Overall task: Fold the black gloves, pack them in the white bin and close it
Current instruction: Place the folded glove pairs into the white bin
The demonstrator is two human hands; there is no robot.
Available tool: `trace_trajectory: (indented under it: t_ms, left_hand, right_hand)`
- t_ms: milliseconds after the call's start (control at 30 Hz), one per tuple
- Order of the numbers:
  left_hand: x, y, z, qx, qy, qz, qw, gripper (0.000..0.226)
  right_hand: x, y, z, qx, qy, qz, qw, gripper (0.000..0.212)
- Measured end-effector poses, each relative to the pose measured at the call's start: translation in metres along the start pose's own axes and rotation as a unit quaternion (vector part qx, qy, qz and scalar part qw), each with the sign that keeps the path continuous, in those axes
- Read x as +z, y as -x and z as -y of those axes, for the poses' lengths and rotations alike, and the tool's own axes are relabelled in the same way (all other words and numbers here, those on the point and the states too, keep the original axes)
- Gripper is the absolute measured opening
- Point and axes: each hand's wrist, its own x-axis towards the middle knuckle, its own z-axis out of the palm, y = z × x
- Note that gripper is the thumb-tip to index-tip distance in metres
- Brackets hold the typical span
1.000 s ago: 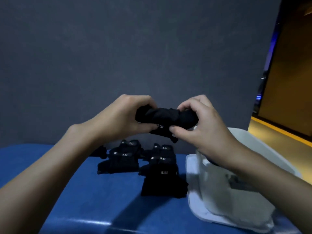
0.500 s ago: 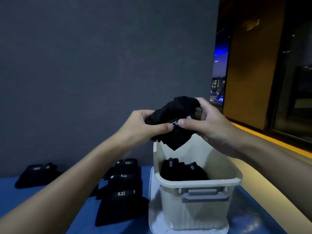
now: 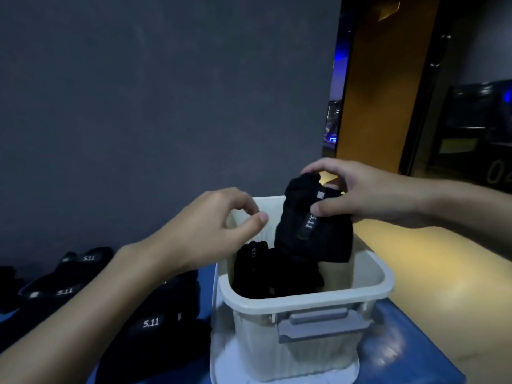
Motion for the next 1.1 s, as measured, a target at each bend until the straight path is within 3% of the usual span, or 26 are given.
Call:
trace_trajectory:
  t_ms: [267,633,800,1000,1100]
  left_hand:
    - [-0.002,0.009,0.042,0.063,-0.065,0.056,0.994,0.042]
    - [0.008,0.003,0.069,0.105,-0.045,0.074,0.991,0.047]
    - [0.010,0.001,0.071,0.111,-0.048,0.072,0.990,0.047]
    - [0.011,0.001,0.072,0.123,-0.048,0.076,0.988,0.047]
    - [0.011,0.000,0.071,0.121,-0.051,0.077,0.988,0.047]
  right_hand:
    - [0.005,-0.020,0.002,0.099,0.167,0.094,0.976,0.041]
    - [0.044,-0.032,-0.017,0.175,0.333,0.215,0.901,0.043]
    - [0.054,-0.035,-0.028,0.144,0.405,0.215,0.877,0.043]
    - [0.059,-0.037,-0.036,0.038,0.568,0.220,0.792,0.060]
    - [0.059,-0.041,-0.040,0.039,0.569,0.218,0.792,0.061]
